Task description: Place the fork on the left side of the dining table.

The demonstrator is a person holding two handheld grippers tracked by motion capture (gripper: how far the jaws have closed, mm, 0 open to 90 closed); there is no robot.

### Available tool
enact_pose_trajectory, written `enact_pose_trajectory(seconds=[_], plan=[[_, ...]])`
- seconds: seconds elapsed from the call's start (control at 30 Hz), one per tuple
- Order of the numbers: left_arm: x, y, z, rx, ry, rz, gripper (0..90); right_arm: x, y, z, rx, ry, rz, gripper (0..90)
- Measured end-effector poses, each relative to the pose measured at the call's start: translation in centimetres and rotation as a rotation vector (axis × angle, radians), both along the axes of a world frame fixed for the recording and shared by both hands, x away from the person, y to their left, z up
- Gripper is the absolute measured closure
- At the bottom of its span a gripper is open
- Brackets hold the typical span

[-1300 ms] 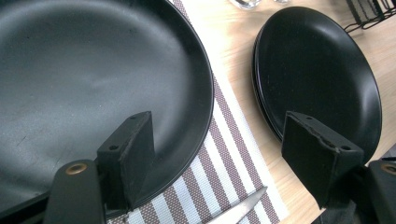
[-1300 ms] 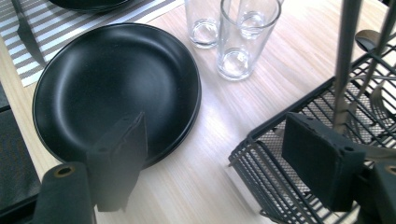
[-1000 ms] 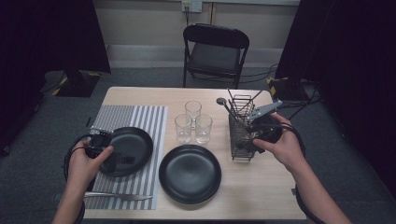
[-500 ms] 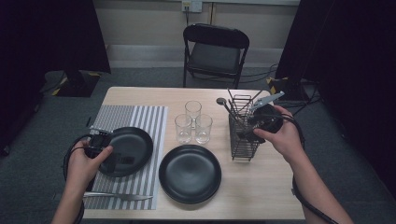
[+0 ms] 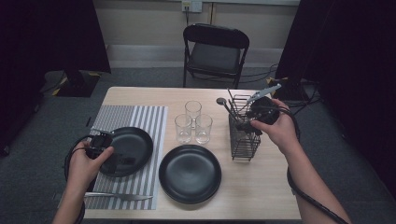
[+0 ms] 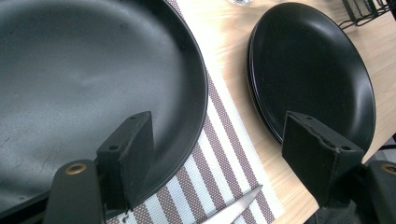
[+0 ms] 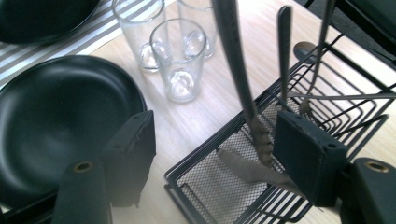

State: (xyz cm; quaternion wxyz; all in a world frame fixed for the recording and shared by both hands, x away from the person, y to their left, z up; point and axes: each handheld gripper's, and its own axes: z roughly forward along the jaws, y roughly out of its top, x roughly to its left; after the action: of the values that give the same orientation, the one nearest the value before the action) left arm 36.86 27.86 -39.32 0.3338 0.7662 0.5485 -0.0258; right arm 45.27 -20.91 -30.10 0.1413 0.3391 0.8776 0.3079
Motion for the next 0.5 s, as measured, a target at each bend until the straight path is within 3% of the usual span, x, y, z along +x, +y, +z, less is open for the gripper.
enact_pose_trajectory(seconds=[0.5], plan=[[0.2, -0.6, -0.4, 0.002, 0.007, -0.028, 25.4, 2.5, 0.1, 0.7, -0.014, -0.018, -0.043, 33.1]])
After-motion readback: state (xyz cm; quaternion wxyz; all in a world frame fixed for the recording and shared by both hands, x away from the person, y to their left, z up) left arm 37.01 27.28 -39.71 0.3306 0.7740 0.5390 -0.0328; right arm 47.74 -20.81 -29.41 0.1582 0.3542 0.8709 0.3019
